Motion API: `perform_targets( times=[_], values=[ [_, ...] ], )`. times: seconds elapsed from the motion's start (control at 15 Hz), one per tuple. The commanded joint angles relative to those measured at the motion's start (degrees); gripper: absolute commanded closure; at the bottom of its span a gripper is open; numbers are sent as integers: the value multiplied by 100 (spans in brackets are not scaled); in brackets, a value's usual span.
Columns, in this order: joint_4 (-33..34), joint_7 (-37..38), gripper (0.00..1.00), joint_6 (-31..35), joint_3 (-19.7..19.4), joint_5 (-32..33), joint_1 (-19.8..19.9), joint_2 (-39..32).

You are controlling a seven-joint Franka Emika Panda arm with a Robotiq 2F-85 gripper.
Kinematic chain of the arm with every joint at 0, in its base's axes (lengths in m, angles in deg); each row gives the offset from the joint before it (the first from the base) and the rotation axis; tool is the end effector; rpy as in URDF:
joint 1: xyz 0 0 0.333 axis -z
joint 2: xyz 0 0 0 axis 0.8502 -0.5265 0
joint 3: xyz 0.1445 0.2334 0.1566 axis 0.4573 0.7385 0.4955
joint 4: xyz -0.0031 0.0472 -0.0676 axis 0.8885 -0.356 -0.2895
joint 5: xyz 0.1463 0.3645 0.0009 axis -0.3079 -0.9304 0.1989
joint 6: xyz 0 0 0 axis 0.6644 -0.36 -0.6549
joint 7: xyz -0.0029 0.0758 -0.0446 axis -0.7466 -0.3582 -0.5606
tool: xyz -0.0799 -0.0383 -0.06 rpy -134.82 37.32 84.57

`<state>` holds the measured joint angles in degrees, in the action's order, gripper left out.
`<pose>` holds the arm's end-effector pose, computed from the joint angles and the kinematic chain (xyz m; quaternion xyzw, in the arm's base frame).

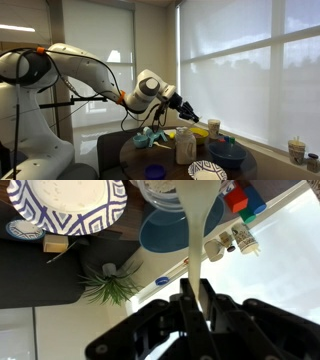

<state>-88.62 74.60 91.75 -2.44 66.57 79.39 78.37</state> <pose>0.5029 -0.0013 0.5401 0.8029 -0.4154 0.4267 0.0284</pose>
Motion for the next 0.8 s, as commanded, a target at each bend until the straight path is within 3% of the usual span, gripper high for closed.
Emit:
perform_targets(
  times=[0.0, 0.33, 0.73],
  values=[
    [-7, 364, 97, 133, 194, 488, 171, -70],
    [-30, 487, 97, 89, 280, 861, 189, -136],
    [-50, 374, 97, 14, 253, 797, 98, -236]
  ],
)
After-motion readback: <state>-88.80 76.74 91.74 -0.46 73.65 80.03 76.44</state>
